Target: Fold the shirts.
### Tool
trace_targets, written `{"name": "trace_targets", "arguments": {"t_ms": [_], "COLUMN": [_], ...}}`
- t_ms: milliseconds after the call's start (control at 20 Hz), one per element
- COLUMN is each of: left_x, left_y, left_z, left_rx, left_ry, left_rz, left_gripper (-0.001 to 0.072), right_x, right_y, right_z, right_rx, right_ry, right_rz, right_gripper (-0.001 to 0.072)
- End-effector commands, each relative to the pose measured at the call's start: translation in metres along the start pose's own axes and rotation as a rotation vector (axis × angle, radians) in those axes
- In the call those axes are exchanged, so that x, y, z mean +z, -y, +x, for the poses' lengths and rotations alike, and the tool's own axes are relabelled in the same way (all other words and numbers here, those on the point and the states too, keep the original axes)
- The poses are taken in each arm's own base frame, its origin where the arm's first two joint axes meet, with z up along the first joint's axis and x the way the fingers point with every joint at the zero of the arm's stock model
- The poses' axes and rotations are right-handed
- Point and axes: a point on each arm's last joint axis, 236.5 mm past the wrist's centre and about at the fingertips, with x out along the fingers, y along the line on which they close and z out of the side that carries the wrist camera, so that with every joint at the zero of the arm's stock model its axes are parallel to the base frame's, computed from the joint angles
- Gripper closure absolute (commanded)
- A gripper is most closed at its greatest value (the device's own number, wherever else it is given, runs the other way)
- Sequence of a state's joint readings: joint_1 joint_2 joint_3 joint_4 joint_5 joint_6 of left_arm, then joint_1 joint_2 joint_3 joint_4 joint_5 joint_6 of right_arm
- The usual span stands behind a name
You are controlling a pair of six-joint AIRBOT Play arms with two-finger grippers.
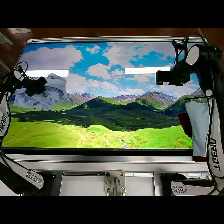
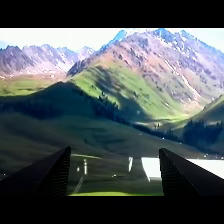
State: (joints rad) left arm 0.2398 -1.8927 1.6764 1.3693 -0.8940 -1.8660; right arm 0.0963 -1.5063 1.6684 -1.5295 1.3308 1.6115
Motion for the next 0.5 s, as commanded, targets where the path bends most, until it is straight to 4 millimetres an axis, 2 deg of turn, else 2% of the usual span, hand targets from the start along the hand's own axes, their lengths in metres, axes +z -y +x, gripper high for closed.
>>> {"name": "trace_targets", "arguments": {"t_ms": [0,50,100,200,250,350,450], "left_x": [0.018,0.026,0.032,0.034,0.032,0.019,-0.012], "left_y": [0.053,0.076,0.105,0.163,0.186,0.22,0.237], "left_z": [-0.032,-0.057,-0.092,-0.181,-0.232,-0.349,-0.462], "left_rx": [-0.14,-0.169,-0.207,-0.287,-0.329,-0.431,-0.545], "left_ry": [0.06,0.107,0.167,0.31,0.39,0.567,0.733], "left_rz": [0.139,0.215,0.301,0.482,0.543,0.603,0.648], "left_gripper": [0.0666,0.0667,0.0667,0.0667,0.0667,0.0667,0.0667], "right_x": [0.003,0.006,0.01,0.011,0.014,0.024,0.038], "right_y": [-0.001,-0.001,0.002,0.002,0.006,0.012,0.015], "right_z": [0.0,0.0,0.0,-0.01,-0.023,-0.065,-0.124], "right_rx": [0.002,0.003,-0.008,-0.014,-0.03,-0.066,-0.093], "right_ry": [0.011,0.026,0.041,0.047,0.06,0.123,0.257], "right_rz": [0.0,-0.002,-0.021,-0.075,-0.082,-0.092,-0.093], "right_gripper": [0.0039,0.004,0.004,0.004,0.004,0.004,0.004]}}
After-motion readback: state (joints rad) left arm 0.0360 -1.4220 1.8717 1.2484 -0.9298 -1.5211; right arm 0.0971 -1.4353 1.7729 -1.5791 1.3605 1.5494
